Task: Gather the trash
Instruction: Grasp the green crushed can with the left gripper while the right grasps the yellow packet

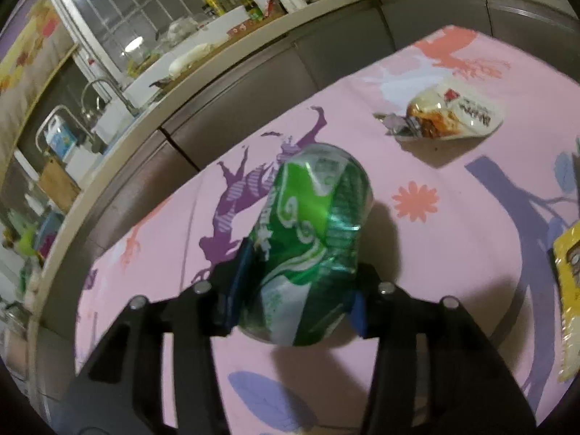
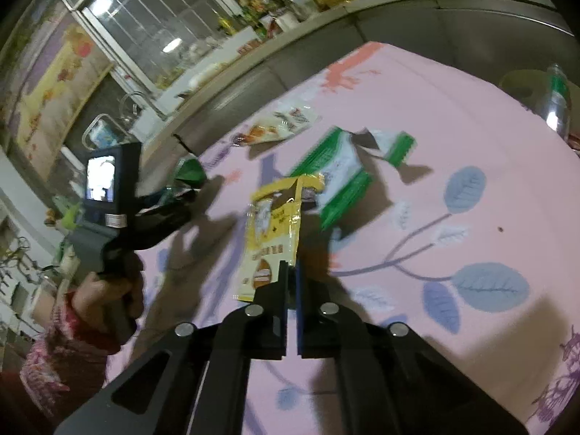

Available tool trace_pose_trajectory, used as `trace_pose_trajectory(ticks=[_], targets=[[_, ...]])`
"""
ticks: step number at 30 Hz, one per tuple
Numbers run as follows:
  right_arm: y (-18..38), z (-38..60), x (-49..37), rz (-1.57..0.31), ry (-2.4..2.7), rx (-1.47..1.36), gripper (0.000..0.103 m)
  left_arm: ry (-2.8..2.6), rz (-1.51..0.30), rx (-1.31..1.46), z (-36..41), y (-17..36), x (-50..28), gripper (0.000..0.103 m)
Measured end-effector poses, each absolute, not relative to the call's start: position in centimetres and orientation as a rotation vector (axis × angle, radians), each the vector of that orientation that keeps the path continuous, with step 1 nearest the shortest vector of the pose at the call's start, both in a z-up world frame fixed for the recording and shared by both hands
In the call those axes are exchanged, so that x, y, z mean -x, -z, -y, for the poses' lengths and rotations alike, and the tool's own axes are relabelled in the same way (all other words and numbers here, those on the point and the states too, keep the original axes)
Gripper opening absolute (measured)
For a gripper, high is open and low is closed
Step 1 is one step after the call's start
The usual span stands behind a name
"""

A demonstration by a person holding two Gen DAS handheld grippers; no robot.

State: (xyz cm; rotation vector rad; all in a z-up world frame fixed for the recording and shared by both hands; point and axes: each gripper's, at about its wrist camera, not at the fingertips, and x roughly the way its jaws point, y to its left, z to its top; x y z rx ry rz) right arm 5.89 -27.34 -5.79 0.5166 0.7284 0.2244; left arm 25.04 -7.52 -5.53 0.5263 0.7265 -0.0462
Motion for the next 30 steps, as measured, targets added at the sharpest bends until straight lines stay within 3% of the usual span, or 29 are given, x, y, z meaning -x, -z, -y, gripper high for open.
trace_pose_trajectory(ticks=[5,19,30], targets=[[4.0,26.5,-5.0,-0.698,-0.295,-0.559,0.0,0.057,-0.718,-0.451,5.8,3.7,-24.1,0.03],[-1.5,26.3,-2.1,-0.571,-0.373,-0.595,0.0,0.254,-0.722,-0.188,2.1,-2.5,-17.1,0.022],[-1.2,31.7,0.4,-0.493,-0.228,-0.609,0.0,0.448,-0.713,-0.211,10.5,-4.7,-15.6,0.018]])
